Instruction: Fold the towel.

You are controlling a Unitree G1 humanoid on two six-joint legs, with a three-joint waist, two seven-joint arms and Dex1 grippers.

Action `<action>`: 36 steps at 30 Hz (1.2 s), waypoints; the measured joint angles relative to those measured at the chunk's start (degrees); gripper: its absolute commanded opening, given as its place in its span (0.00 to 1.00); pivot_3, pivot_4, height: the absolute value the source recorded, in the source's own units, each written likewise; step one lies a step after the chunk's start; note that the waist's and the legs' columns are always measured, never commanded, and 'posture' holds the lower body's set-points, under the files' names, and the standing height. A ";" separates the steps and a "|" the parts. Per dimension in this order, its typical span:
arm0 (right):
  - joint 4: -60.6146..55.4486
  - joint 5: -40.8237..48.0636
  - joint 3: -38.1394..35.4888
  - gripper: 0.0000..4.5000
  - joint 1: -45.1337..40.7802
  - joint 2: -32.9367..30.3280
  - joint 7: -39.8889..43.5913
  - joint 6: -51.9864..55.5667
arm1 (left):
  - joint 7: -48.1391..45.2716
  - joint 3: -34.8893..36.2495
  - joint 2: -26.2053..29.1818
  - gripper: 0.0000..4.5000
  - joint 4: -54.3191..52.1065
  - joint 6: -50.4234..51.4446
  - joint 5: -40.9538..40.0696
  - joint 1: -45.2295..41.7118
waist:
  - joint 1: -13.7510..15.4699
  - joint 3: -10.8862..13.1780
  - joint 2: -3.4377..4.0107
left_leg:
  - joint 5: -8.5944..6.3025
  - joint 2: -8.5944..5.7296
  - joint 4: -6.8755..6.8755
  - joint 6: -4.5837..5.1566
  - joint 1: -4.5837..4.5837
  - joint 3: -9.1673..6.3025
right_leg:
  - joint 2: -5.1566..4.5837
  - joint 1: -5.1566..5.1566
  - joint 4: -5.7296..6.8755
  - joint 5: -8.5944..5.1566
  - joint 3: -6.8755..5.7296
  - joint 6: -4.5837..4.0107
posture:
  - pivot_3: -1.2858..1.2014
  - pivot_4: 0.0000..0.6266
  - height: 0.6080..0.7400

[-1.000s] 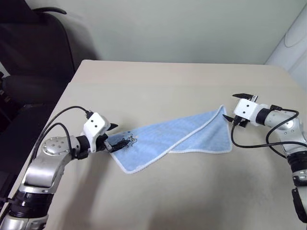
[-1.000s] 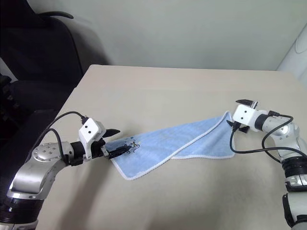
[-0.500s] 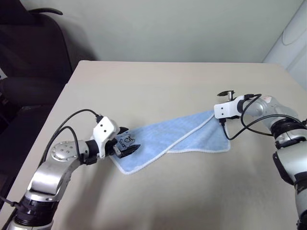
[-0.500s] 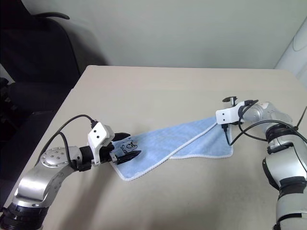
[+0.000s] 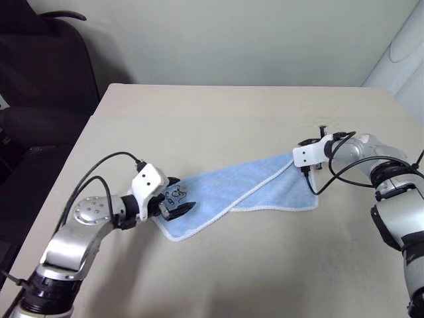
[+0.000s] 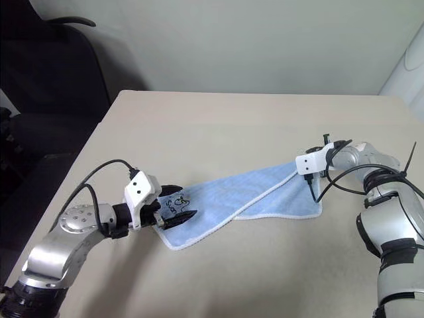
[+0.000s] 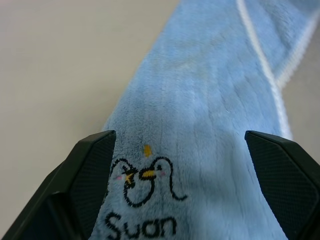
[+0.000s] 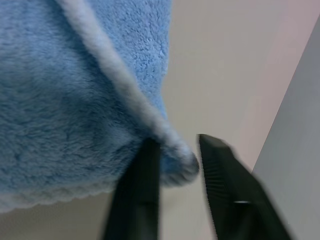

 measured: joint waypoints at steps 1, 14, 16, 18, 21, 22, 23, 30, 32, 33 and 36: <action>-0.26 0.27 -0.06 0.00 0.18 -0.09 -0.25 0.00 | -1.51 0.13 1.51 1.00 0.82 -1.08 0.35 -0.11 | -0.01 0.00 0.00 | 0.00 0.02 0.00 0.00 0.00 0.00 | 0.01 0.00 0.01 -0.01 0.00 -0.01 | 0.52 0.24 0.99; -9.19 9.73 -8.84 0.00 7.55 0.97 -4.52 7.39 | -33.87 -3.55 16.64 1.00 7.36 -10.89 -1.72 -4.55 | 0.06 0.01 0.03 | -0.16 0.18 -0.02 -0.26 -0.13 0.00 | 0.02 -0.10 -0.03 -0.05 0.00 -0.08 | 0.52 0.24 0.99; -11.82 11.16 -10.10 0.00 10.19 0.78 -4.48 8.55 | -35.99 -6.77 16.40 1.00 7.81 -12.81 -0.13 -5.73 | 0.14 0.01 0.03 | -0.15 0.19 0.00 -0.25 -0.16 -0.01 | 0.01 -0.10 -0.05 -0.05 0.00 -0.08 | 0.52 0.24 0.99; -14.61 12.05 -11.03 0.00 12.65 0.70 -4.24 9.88 | -36.39 -10.18 15.26 1.00 9.49 -15.58 2.91 -7.30 | 0.14 0.01 0.03 | -0.11 0.22 0.00 -0.19 -0.17 0.00 | 0.01 -0.11 -0.04 -0.04 0.00 -0.07 | 0.52 0.24 0.99; -19.66 13.73 -12.45 0.00 16.20 0.14 -3.54 12.14 | -35.82 -14.16 12.06 1.00 12.46 -18.03 7.27 -9.85 | 0.04 0.01 0.03 | 0.09 0.28 0.01 0.13 -0.18 0.01 | 0.01 -0.11 -0.05 -0.04 0.00 -0.07 | 0.52 0.24 0.99; -21.69 14.24 -13.13 0.00 17.40 0.01 -3.14 12.98 | -35.40 -15.48 10.51 1.00 13.19 -18.37 8.59 -10.61 | 0.02 0.01 0.04 | 0.17 0.29 0.01 0.28 -0.18 0.03 | 0.01 -0.12 -0.05 -0.04 0.00 -0.07 | 0.52 0.24 0.99; -23.51 14.89 -13.67 0.00 18.45 -0.05 -2.77 13.89 | -34.91 -16.80 9.27 1.00 13.75 -18.56 9.73 -11.10 | -0.05 0.01 0.03 | 0.23 0.29 0.01 0.37 -0.20 0.04 | 0.01 -0.12 -0.07 -0.04 0.00 -0.07 | 0.52 0.24 0.99; -34.31 17.25 -16.52 0.00 25.30 -0.76 -0.94 20.06 | -33.91 -19.06 6.63 0.96 15.91 -23.07 13.97 -12.24 | -0.02 -0.20 0.34 | 0.32 0.30 0.01 0.52 -0.15 0.05 | 0.01 -0.01 -0.10 -0.03 -0.02 -0.03 | 0.52 0.24 0.99; -37.12 17.80 -16.69 0.00 27.20 -0.60 -0.44 21.73 | -33.57 -19.52 6.27 0.86 16.52 -24.19 14.91 -12.62 | 0.11 -0.27 0.47 | 0.35 0.29 0.02 0.55 -0.04 0.07 | -0.01 0.12 -0.11 -0.01 -0.01 0.00 | 0.52 0.24 0.99; -38.44 17.87 -16.72 0.00 27.97 -0.59 -0.25 22.48 | -33.49 -19.46 6.21 0.78 16.91 -24.56 14.96 -12.73 | 0.05 -0.28 0.47 | 0.36 0.30 0.02 0.57 -0.03 0.08 | 0.00 0.12 -0.11 0.00 -0.01 0.00 | 0.52 0.24 0.99; -40.49 17.95 -16.96 0.00 29.02 -0.60 -0.12 23.99 | -33.55 -19.13 6.38 0.55 17.47 -25.21 15.05 -12.76 | -0.26 -0.33 0.53 | 0.35 0.32 0.01 0.56 -0.01 0.07 | 0.01 0.12 -0.11 -0.06 -0.01 0.05 | 0.52 0.24 0.99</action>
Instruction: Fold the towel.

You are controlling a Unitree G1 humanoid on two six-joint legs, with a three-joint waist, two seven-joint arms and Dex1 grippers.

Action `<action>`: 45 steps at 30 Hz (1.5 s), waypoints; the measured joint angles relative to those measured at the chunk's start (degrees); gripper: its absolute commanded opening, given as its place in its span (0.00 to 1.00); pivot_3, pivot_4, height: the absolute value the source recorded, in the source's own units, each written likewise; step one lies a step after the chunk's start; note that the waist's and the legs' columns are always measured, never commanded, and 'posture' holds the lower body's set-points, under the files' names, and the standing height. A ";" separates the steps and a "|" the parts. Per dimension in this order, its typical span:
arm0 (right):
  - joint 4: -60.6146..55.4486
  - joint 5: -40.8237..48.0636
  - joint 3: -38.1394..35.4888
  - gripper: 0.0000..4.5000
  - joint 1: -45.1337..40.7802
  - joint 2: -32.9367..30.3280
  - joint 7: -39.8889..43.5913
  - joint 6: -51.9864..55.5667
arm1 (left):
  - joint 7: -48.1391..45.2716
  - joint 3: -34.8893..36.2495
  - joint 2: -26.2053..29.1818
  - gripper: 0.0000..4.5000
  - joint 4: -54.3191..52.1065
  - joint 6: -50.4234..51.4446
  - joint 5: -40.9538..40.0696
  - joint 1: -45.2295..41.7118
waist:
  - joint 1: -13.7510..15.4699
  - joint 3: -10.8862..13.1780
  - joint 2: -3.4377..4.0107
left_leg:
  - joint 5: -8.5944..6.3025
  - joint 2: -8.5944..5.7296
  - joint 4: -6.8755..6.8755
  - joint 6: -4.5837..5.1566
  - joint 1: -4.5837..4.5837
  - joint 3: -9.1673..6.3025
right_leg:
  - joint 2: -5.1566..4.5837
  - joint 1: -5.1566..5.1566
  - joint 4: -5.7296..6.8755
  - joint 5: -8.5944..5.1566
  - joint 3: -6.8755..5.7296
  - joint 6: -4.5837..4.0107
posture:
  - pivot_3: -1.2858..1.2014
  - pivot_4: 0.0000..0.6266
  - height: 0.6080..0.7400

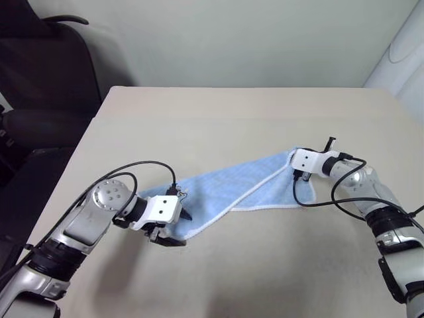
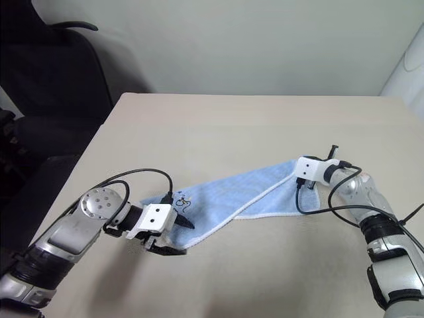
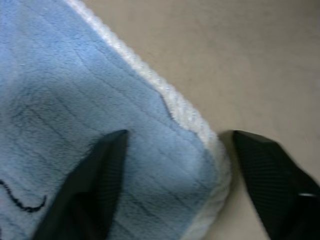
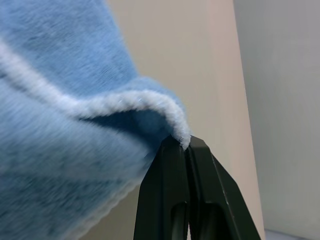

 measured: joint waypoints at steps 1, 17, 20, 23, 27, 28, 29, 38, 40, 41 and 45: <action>-0.49 0.05 -0.02 0.00 0.12 0.01 0.00 0.46 | -0.10 0.12 0.16 0.47 0.30 -0.34 -0.01 -0.02 | -0.07 -0.02 0.03 | -0.02 0.01 -0.01 -0.01 0.00 0.00 | 0.01 0.00 0.00 -0.05 0.00 0.02 | 0.52 0.24 0.99; -0.48 1.02 -0.79 0.00 -0.52 -0.65 1.12 0.96 | 0.09 7.24 2.29 0.01 -3.32 7.99 -9.17 6.64 | -0.71 -0.03 0.08 | -0.16 0.06 -0.01 -0.06 -0.06 -0.01 | 0.06 -0.05 0.01 -0.15 -0.01 0.07 | 0.52 0.24 0.99; -1.33 2.07 -2.09 0.00 0.05 -2.64 1.71 1.06 | 3.85 14.05 0.25 0.01 -4.18 15.42 -16.63 5.94 | -0.12 -0.03 0.08 | -0.13 0.04 0.00 -0.09 -0.09 -0.01 | 0.03 -0.03 0.01 -0.13 -0.03 0.08 | 0.52 0.24 0.99; -2.51 3.99 -4.83 0.00 1.22 -4.36 2.33 2.12 | 10.99 20.76 -4.37 0.01 -3.87 22.67 -23.49 1.06 | 0.48 -0.03 0.09 | 0.01 0.04 0.03 -0.13 -0.17 0.02 | 0.00 -0.01 0.05 -0.06 -0.09 0.15 | 0.52 0.24 0.99; -0.67 5.04 -6.49 0.00 -1.23 -5.93 2.62 2.49 | 21.78 25.06 -11.27 0.01 -0.41 26.86 -26.15 -11.00 | 0.66 -0.02 0.10 | 0.16 0.04 0.08 -0.01 -0.07 0.20 | -0.07 0.08 0.03 0.12 -0.05 0.28 | 0.52 0.24 0.99; 1.07 4.99 -6.49 0.00 -3.39 -6.08 2.67 2.17 | 23.86 24.98 -13.14 0.01 1.44 27.06 -26.09 -14.19 | 0.63 -0.01 0.12 | 0.20 0.04 0.08 0.02 -0.06 0.24 | -0.07 0.08 0.01 0.21 -0.02 0.38 | 0.52 0.24 0.99; 2.64 4.95 -6.49 0.00 -5.75 -6.34 2.67 1.75 | 25.34 24.78 -14.66 0.01 3.19 27.00 -25.81 -17.03 | 0.63 0.00 0.13 | 0.21 0.04 0.08 0.05 -0.06 0.28 | -0.07 0.08 0.00 0.34 0.00 0.59 | 0.52 0.24 0.99; 16.70 4.75 -7.22 0.00 -25.64 -13.16 3.60 -3.57 | 29.30 25.17 -18.62 0.01 26.47 18.28 -20.75 -41.10 | 0.66 0.03 0.14 | -0.01 0.18 -0.04 0.36 -0.27 0.64 | -0.04 -0.07 -0.38 0.30 0.00 0.90 | 0.52 0.24 0.99; 18.02 4.93 -7.53 0.00 -25.68 -13.69 3.99 -4.06 | 28.57 25.69 -17.99 0.01 28.52 17.31 -20.53 -41.51 | 0.57 0.03 0.15 | -0.08 0.20 -0.03 0.44 -0.27 0.82 | -0.04 -0.07 -0.48 0.27 0.13 0.96 | 0.52 0.24 0.99; 17.81 5.68 -7.88 0.00 -24.86 -13.81 5.13 -4.13 | 27.81 25.48 -17.95 0.01 28.82 17.25 -20.45 -41.20 | 0.53 0.03 0.15 | -0.09 0.20 -0.03 0.46 -0.32 0.88 | -0.05 -0.11 -0.56 0.29 0.18 0.99 | 0.52 0.24 0.99; 2.72 17.86 -14.67 0.00 -3.87 -20.70 19.36 -2.58 | 18.88 24.95 -9.24 0.01 17.11 21.62 -23.55 -27.60 | 0.52 0.02 0.13 | -0.10 0.16 0.08 0.06 -0.63 1.18 | 0.08 -0.16 -0.86 0.04 0.32 1.35 | 0.52 0.24 0.99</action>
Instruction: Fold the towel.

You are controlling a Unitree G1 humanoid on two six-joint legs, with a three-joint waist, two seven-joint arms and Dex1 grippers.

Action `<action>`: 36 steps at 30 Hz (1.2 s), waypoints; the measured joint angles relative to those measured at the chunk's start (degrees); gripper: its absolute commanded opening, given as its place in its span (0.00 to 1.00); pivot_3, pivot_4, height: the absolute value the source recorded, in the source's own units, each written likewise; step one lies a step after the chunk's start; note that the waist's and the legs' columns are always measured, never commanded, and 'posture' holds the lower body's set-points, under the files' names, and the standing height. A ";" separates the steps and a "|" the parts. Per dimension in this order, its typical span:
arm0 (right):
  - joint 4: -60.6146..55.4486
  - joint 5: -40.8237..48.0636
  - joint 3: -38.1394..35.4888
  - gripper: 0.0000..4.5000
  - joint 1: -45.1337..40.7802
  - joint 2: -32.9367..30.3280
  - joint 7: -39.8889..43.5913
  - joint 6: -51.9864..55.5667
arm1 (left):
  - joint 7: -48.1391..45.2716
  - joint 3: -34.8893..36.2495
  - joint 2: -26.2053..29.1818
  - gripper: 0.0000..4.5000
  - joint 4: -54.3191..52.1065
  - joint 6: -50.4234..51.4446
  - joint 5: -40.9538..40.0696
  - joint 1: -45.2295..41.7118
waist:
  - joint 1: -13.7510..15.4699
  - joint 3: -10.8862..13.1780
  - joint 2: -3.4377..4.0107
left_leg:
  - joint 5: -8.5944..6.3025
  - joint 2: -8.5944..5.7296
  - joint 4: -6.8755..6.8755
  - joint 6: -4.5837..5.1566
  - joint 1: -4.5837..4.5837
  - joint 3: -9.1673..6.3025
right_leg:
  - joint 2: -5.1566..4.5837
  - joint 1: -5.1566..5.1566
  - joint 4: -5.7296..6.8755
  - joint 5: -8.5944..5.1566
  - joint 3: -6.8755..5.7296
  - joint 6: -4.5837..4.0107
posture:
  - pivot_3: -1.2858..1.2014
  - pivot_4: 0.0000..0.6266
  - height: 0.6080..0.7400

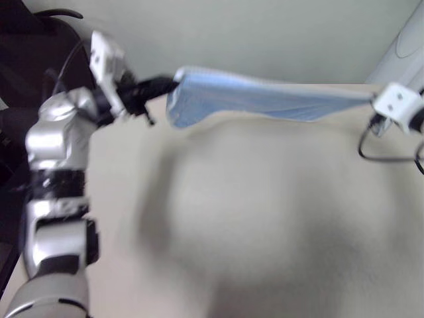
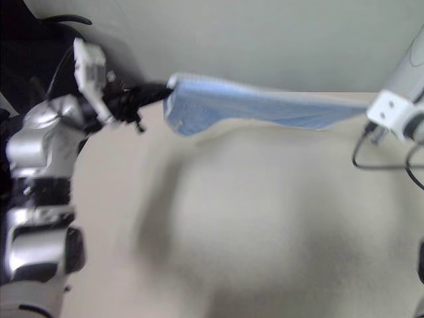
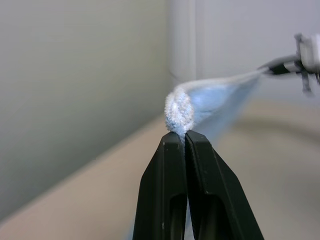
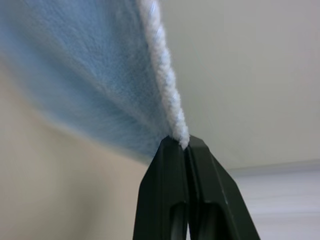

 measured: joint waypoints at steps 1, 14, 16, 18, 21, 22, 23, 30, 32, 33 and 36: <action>-4.73 2.83 -1.70 0.00 5.57 -0.38 2.94 1.65 | -1.42 0.07 0.99 0.01 -3.88 1.79 -1.27 4.19 | 0.02 -0.01 -0.01 | -0.05 -0.03 0.07 -0.10 -0.13 0.08 | 0.02 -0.10 0.00 -0.04 0.09 0.05 | 0.52 0.24 0.99; -35.20 20.81 -15.66 0.00 37.10 -4.59 20.37 23.90 | -4.48 11.06 11.12 0.01 -38.25 15.35 -14.12 46.85 | -1.05 0.06 -0.12 | -0.93 -0.10 0.86 0.75 1.16 0.58 | 0.17 0.93 0.27 -0.48 1.13 -0.26 | 0.52 0.24 0.99; -35.17 20.73 -14.91 0.00 35.36 -4.58 20.52 24.17 | -3.40 11.07 11.02 0.01 -38.67 15.48 -14.64 47.15 | -1.09 0.09 -0.12 | -0.95 -0.08 0.84 0.68 1.68 0.55 | 0.25 1.47 0.25 -0.77 1.27 0.14 | 0.52 0.24 0.99; -32.74 19.49 -11.65 0.00 28.85 -3.29 20.38 23.83 | -1.13 10.68 10.16 0.01 -37.81 15.53 -14.44 45.52 | -1.26 0.08 -0.12 | -1.10 -0.09 0.82 0.43 1.92 0.57 | 0.42 1.62 0.24 -0.89 1.66 0.18 | 0.52 0.24 0.99; -25.72 14.07 -4.67 0.00 16.97 1.61 18.28 20.90 | 3.21 7.95 8.09 0.01 -32.13 15.14 -11.55 39.50 | -1.38 0.00 -0.10 | -0.68 -0.12 0.84 1.00 2.05 0.55 | 0.82 1.66 0.27 -0.72 2.39 -0.09 | 0.52 0.24 0.99; -21.55 11.52 -1.95 0.00 11.86 4.35 16.97 19.52 | 4.61 6.59 7.32 0.01 -28.61 14.75 -9.92 37.07 | -1.45 -0.03 -0.07 | -0.65 -0.13 0.83 1.05 2.11 0.56 | 0.82 1.61 0.32 -0.51 2.46 -0.44 | 0.52 0.24 0.99; -17.96 9.45 0.33 0.00 7.93 6.67 15.84 18.08 | 5.55 5.64 6.82 0.01 -25.73 14.12 -8.35 35.44 | -1.57 -0.03 -0.06 | -0.70 -0.16 0.83 1.02 2.03 0.58 | 0.81 1.42 0.37 -0.28 2.51 -0.55 | 0.52 0.24 0.99; 11.34 -4.26 11.71 0.10 -12.44 17.60 7.08 6.30 | 8.26 -1.71 3.82 0.12 -9.64 7.43 2.17 28.57 | -1.23 -0.05 -0.05 | -0.89 -0.03 0.52 0.67 0.60 0.46 | 0.85 -0.62 1.05 -0.35 2.43 0.01 | 0.52 0.24 0.99; 18.56 -7.50 14.09 0.22 -16.31 19.81 4.54 3.18 | 8.69 -4.10 2.85 0.25 -5.80 4.80 5.64 26.70 | -1.23 -0.05 -0.05 | -0.87 0.00 0.27 0.52 0.52 0.44 | 0.85 -0.74 0.90 -0.36 2.41 -0.01 | 0.52 0.24 0.99; 20.65 -8.64 14.80 0.29 -17.04 20.09 3.78 2.08 | 8.67 -4.75 2.60 0.31 -4.74 3.97 6.63 26.56 | -1.21 -0.05 -0.05 | -0.90 -0.01 0.17 0.47 0.48 0.44 | 0.85 -0.74 0.82 -0.37 2.40 -0.03 | 0.52 0.24 0.99; 26.81 -11.77 16.45 0.52 -17.81 20.12 1.17 -1.20 | 8.37 -5.50 1.98 0.54 -3.22 2.42 8.17 26.58 | -1.04 -0.05 -0.05 | -1.02 -0.03 0.31 0.33 0.36 0.45 | 0.83 -0.75 0.77 -0.39 2.41 -0.07 | 0.52 0.24 0.99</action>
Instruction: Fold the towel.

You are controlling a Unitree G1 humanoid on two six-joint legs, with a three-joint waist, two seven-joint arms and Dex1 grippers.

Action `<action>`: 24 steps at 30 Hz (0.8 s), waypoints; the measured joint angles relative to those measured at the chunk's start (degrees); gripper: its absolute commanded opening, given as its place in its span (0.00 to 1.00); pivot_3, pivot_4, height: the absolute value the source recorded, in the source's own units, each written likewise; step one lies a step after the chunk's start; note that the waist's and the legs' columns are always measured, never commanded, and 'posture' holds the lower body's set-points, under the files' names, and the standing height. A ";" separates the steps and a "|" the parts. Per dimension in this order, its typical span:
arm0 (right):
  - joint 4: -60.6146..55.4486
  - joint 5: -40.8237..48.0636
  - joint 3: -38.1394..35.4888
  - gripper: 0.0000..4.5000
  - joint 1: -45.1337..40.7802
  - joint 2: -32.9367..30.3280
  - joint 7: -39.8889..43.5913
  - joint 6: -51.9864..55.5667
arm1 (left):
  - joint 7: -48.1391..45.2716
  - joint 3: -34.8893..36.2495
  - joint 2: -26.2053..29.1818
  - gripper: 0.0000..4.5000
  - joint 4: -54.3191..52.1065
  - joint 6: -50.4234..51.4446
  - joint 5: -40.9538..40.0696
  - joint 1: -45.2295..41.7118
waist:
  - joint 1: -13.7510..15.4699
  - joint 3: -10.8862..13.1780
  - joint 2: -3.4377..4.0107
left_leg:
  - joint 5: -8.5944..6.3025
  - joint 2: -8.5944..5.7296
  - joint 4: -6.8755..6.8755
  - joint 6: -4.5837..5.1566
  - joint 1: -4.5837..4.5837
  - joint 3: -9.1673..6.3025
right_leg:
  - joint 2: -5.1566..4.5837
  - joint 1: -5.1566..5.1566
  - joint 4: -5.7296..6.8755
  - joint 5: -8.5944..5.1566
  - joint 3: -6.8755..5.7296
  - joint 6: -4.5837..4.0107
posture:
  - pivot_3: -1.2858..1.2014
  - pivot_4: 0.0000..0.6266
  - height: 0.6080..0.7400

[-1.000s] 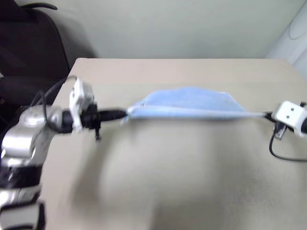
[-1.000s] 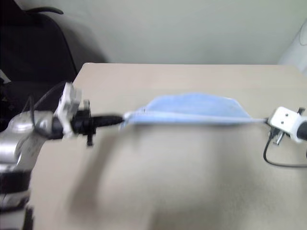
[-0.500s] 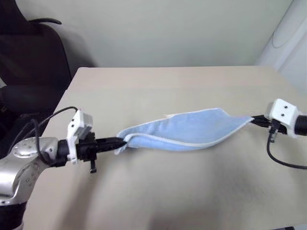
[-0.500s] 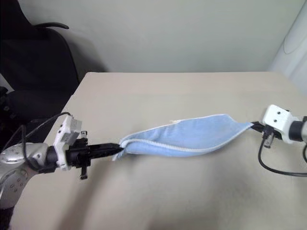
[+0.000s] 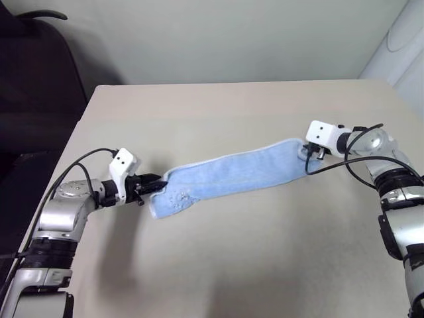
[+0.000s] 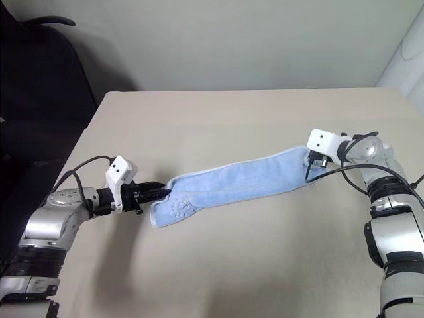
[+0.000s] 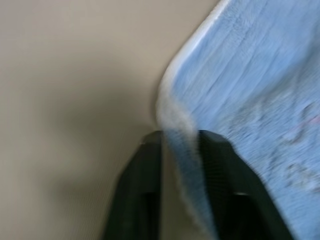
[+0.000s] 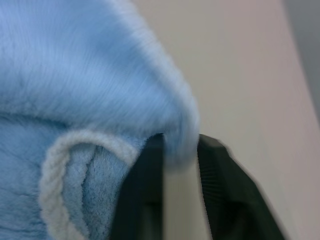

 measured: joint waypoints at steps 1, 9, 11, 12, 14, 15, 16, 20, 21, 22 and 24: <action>1.43 -0.75 0.41 0.59 0.00 -0.02 -0.85 -1.13 | -0.02 0.00 0.00 0.63 0.12 -0.45 0.25 0.00 | 0.00 0.00 0.00 | -0.06 -0.02 0.08 0.04 -0.01 0.03 | -0.02 0.00 0.00 0.00 0.03 0.00 | 0.52 0.24 0.99; 0.63 -1.90 -1.88 0.97 3.12 -5.53 -8.32 -6.37 | 3.97 4.77 -1.79 0.78 -1.53 -1.11 -0.01 2.20 | -0.02 0.01 -0.01 | -0.22 0.02 0.15 0.23 0.33 0.03 | -0.07 0.23 0.38 0.03 -0.02 -0.06 | 0.52 0.24 0.99; -3.23 3.48 -7.56 0.99 7.54 -6.37 -7.99 -3.76 | 7.22 8.68 -3.28 0.78 -3.06 -0.89 -1.34 1.98 | -0.03 0.01 -0.02 | -0.07 0.00 0.14 0.24 0.37 0.06 | -0.07 0.28 0.42 0.11 -0.02 -0.17 | 0.52 0.24 0.99; -5.60 6.19 -10.19 0.99 9.95 -6.73 -7.48 -1.35 | 8.61 10.19 -3.77 0.78 -4.08 -0.73 -1.68 1.86 | -0.06 0.01 -0.02 | -0.04 0.01 0.17 0.24 0.40 0.08 | -0.07 0.30 0.44 0.12 0.01 -0.21 | 0.52 0.24 0.99; -13.03 13.27 -16.60 0.99 16.04 -6.55 -6.01 6.69 | 10.97 12.13 -4.48 0.78 -6.23 -0.67 -2.52 1.74 | -0.12 0.00 -0.03 | 0.07 -0.01 0.19 0.24 0.55 0.13 | -0.07 0.42 0.42 0.06 0.05 -0.43 | 0.52 0.24 0.99; -17.39 16.93 -19.74 0.99 18.99 -5.91 -5.52 11.63 | 11.78 12.37 -4.65 0.78 -7.24 -0.71 -2.49 1.74 | -0.15 0.01 -0.03 | 0.13 -0.03 0.17 0.26 0.68 0.17 | -0.07 0.53 0.41 0.04 0.09 -0.50 | 0.52 0.24 0.99; -23.19 21.99 -23.74 0.99 22.36 -4.40 -5.40 18.98 | 12.41 12.41 -4.85 0.78 -8.64 -0.91 -2.35 2.09 | -0.29 0.01 -0.05 | 0.15 -0.04 0.15 0.27 0.85 0.23 | -0.06 0.71 0.37 0.00 0.11 -0.59 | 0.52 0.24 0.99; -41.79 39.14 -35.34 0.99 30.88 3.27 -8.64 46.12 | 11.19 9.62 -5.18 0.78 -13.11 -2.14 -1.42 3.42 | -0.89 0.02 -0.09 | 0.31 -0.07 0.12 0.32 1.15 0.32 | 0.03 0.99 0.23 -0.02 0.25 -0.59 | 0.52 0.24 0.99; -44.60 43.14 -37.89 0.99 31.69 5.46 -10.35 52.19 | 10.29 8.58 -5.17 0.78 -13.55 -2.22 -1.37 3.64 | -1.05 0.02 -0.10 | 0.32 -0.08 0.12 0.33 1.21 0.37 | 0.06 1.03 0.23 -0.02 0.29 -0.58 | 0.52 0.24 0.99; -46.86 46.74 -40.40 0.99 32.17 7.42 -12.34 57.51 | 9.44 7.59 -5.17 0.78 -13.96 -2.27 -1.33 3.82 | -1.15 0.03 -0.09 | 0.37 -0.09 0.11 0.36 1.21 0.39 | 0.08 1.03 0.23 -0.01 0.31 -0.57 | 0.52 0.24 0.99; -50.09 51.75 -43.71 0.99 32.52 9.87 -15.88 65.60 | 8.00 6.21 -5.08 0.78 -14.51 -2.39 -1.25 4.25 | -1.17 0.03 -0.09 | 0.38 -0.10 0.11 0.37 1.20 0.38 | 0.08 1.02 0.23 -0.03 0.31 -0.54 | 0.52 0.24 0.99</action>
